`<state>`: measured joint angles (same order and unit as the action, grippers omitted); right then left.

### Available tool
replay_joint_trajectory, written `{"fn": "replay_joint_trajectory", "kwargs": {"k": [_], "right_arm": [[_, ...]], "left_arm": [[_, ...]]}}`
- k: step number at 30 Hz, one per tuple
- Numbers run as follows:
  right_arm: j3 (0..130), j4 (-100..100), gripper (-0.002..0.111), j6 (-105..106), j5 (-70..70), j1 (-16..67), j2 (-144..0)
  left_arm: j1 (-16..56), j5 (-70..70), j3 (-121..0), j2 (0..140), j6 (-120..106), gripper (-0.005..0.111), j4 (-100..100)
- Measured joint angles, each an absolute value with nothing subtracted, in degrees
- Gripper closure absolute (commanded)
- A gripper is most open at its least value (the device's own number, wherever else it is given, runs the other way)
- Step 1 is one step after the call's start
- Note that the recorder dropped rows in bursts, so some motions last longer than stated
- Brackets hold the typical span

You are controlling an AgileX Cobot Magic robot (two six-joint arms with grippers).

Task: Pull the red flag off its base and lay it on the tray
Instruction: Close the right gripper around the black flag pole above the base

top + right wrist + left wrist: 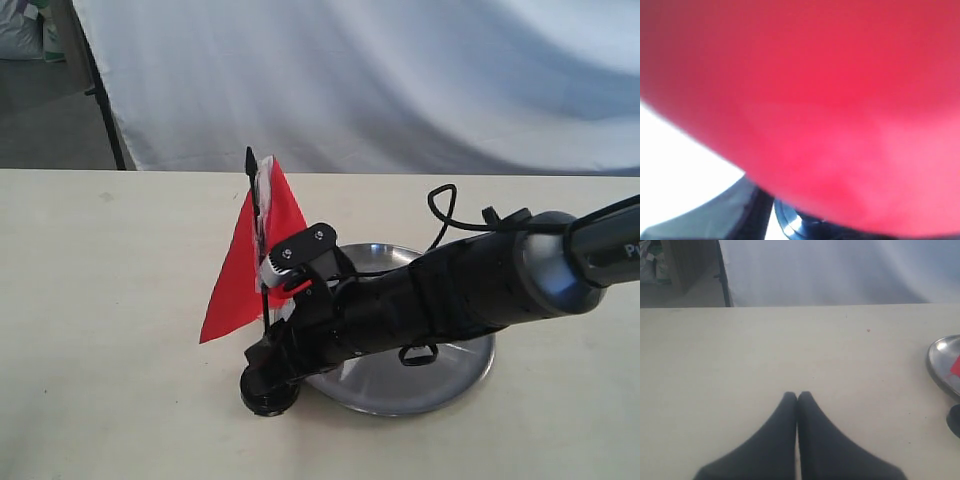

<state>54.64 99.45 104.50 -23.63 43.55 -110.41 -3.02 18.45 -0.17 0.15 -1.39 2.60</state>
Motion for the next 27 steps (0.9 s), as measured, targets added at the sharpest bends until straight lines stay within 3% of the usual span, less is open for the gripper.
{"fn": "replay_joint_trajectory", "kwargs": {"k": [27], "right_arm": [[58.77, 99.49, 0.07, 96.67, -23.74, 43.55, -110.41]], "left_arm": [[-3.02, 18.45, -0.17, 0.15, -1.39, 0.107, 2.6]]}}
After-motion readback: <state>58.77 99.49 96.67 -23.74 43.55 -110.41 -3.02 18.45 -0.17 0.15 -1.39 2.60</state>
